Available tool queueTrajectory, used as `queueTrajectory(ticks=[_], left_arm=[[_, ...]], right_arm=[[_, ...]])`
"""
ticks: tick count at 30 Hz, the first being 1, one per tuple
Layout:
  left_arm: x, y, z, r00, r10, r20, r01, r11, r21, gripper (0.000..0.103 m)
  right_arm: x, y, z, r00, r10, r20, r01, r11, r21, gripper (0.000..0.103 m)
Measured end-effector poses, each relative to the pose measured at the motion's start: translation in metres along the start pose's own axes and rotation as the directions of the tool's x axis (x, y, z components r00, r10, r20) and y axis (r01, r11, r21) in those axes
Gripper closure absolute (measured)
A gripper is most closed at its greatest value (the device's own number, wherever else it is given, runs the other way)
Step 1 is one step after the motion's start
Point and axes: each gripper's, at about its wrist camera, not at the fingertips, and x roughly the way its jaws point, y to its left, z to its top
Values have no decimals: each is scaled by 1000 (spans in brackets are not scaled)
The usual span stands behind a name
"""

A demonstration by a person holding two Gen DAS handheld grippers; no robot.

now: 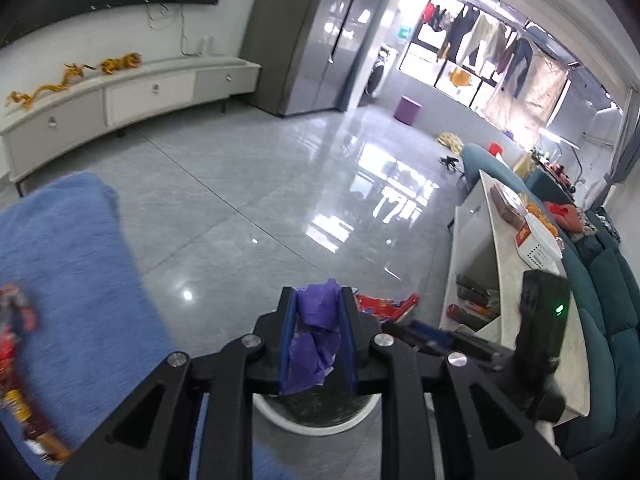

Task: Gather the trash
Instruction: 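Carry both items to the bin and open both tools to drop them, then grasp the pink paper box with the left tool while the right tool grasps the brown snack bag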

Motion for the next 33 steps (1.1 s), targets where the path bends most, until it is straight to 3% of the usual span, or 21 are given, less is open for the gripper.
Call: queueTrajectory(ticks=[1, 3, 5, 10, 18, 25, 33], left_arm=[[8, -2, 2, 1000, -16, -11, 15, 1000, -6, 79], [25, -7, 5, 998, -45, -36, 44, 999, -29, 60], [34, -10, 5, 998, -51, -41, 50, 998, -41, 48], [35, -16, 1, 998, -49, -45, 48, 999, -19, 48], [-1, -17, -6, 999, 35, 23, -36, 999, 27, 48], [-54, -7, -10, 992, 74, 106, -76, 997, 22, 48], [-124, 38, -33, 974, 136, 180, -128, 990, -59, 46]], right_arm=[[3, -5, 2, 1000, -12, -5, 12, 1000, 10, 63], [6, -17, 2, 999, -43, -11, 43, 999, 27, 57], [8, -27, 5, 998, -65, -14, 65, 997, 41, 53], [2, -35, 2, 995, -95, -10, 95, 994, 57, 53], [-19, -20, 7, 995, -90, 51, 88, 995, 50, 53], [-46, 21, 13, 990, -78, 114, 79, 997, -8, 53], [-63, 82, 12, 990, -20, 141, 34, 994, -100, 53]])
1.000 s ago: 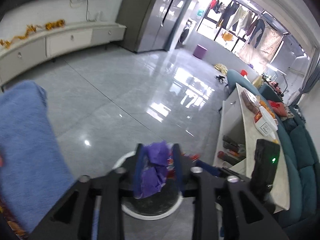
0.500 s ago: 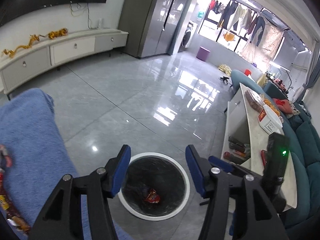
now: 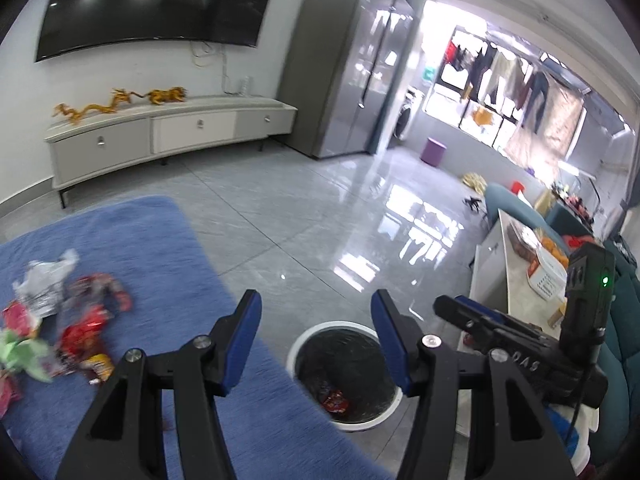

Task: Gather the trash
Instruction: 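Grasp the pink paper box with the left tool while the right tool grasps the brown snack bag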

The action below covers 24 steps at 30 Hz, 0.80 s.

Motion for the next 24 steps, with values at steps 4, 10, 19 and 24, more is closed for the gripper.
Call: queueTrajectory(ticks=[4, 10, 19, 24], left_arm=[[-32, 32, -7, 999, 36, 28, -35, 999, -27, 43], [-74, 86, -23, 993, 109, 48, -106, 993, -57, 43], [-113, 189, -52, 969, 246, 9, -243, 961, -135, 43], [-113, 234, -66, 962, 266, -69, -272, 956, -112, 43]], right_arm=[[-4, 35, 3, 999, 36, 1, -36, 998, -50, 53], [2, 79, 1, 996, 86, -21, -88, 990, -111, 53], [36, 136, -12, 984, 138, -110, -157, 970, -185, 53], [64, 163, -26, 968, 165, -191, -205, 955, -214, 51]])
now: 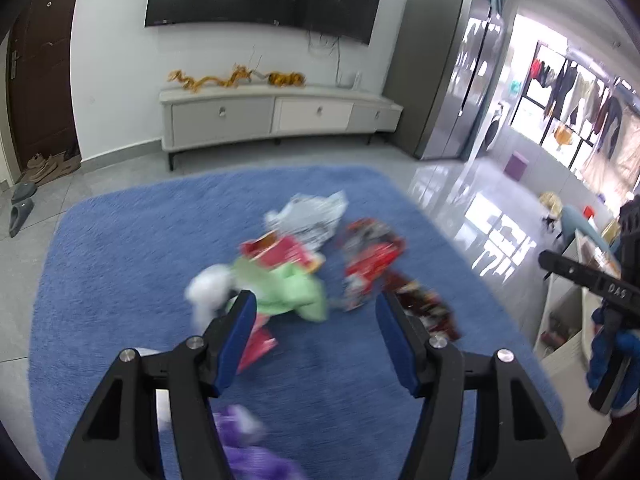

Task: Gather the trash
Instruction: 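Grasp the pink paper box with the left tool while the right tool grasps the brown snack bag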

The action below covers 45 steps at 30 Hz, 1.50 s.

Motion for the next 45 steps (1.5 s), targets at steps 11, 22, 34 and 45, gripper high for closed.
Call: queueTrajectory(ticks=[11, 22, 34, 45], left_arm=[[48, 44, -17, 982, 14, -190, 1, 997, 79, 43], [59, 25, -31, 972, 62, -225, -14, 978, 206, 48], [31, 9, -29, 989, 53, -136, -24, 979, 205, 72], [1, 6, -13, 997, 53, -61, -44, 989, 140, 73]], right_arm=[[86, 46, -18, 975, 96, -201, -113, 991, -74, 40], [122, 62, -30, 954, 104, -281, -142, 983, -119, 42], [90, 58, -35, 967, 143, -213, -171, 978, -118, 69], [50, 51, -33, 971, 196, -137, -209, 974, -92, 70]])
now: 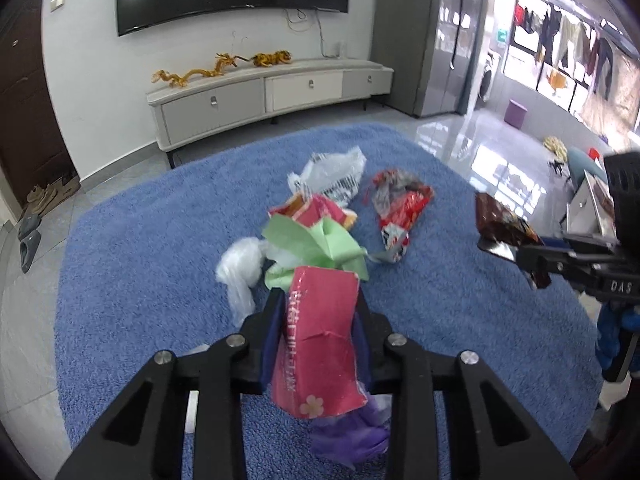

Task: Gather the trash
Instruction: 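Grasp the pink paper box with the left tool while the right tool grasps the brown snack bag, then carry both items over the bin and open both tools to release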

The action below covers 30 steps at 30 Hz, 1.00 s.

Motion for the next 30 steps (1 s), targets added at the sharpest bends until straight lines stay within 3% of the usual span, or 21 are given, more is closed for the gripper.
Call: queueTrajectory(ticks=[7, 13, 21, 30], left_arm=[[-21, 9, 14, 999, 24, 47, -21, 998, -58, 73], [-21, -27, 32, 997, -19, 70, 20, 999, -26, 73], [16, -137, 70, 982, -185, 37, 182, 981, 72, 73], [85, -263, 103, 937, -343, -72, 349, 929, 120, 73]], right_arm=[[-23, -7, 0, 998, 6, 57, -7, 1000, 21, 70], [-45, -31, -1, 994, -16, 112, 8, 997, 72, 70], [-91, -96, -12, 970, -167, 174, 134, 973, 188, 70], [-130, -196, -47, 921, -364, 138, 289, 876, 385, 69]])
